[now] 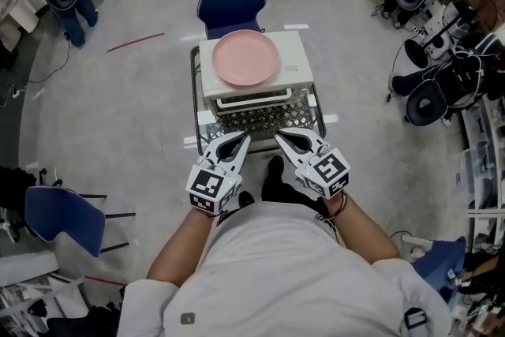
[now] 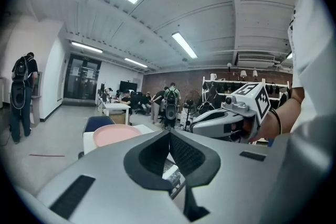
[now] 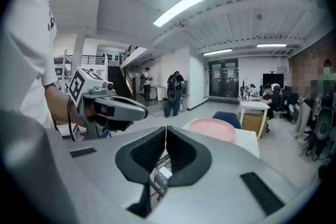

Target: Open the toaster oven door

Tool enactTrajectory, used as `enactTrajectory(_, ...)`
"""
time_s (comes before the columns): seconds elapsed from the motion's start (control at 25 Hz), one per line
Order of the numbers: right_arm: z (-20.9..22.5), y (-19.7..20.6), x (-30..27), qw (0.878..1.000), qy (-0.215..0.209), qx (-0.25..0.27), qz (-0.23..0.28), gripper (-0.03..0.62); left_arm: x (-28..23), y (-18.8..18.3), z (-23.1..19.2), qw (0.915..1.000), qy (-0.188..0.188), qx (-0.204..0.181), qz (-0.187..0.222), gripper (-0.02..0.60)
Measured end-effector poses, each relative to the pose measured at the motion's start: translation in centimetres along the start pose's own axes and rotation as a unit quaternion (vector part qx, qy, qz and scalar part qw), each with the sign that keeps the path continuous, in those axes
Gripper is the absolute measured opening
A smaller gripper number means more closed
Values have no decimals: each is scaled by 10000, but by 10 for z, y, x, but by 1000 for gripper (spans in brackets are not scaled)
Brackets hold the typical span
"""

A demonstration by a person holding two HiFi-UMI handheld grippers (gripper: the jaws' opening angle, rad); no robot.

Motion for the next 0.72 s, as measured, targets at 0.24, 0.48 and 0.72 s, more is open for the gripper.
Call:
enactTrajectory(0.24,22,12,-30,9996,-185,77,-218,21,-14,19,-23,9995,-54,119,-290,18)
enactTrajectory(0.48,50,25,-70,9974,-479,181,-502,23,-39,40,-57,9975,-166,219,-647,18)
enactTrajectory(0.72,75,42,-97,9916,-829,252,-957,40,-68,54,-80,9938,-89,124,-1102,34)
Point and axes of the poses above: the fingertips, and each gripper's own axes: x backward along the fingers, z to its right, y out of its underside, the point moved 2 cm from there along x, backward along the fingers, and after that the axes turned 2 degrees about y, right-handed, at the moved point
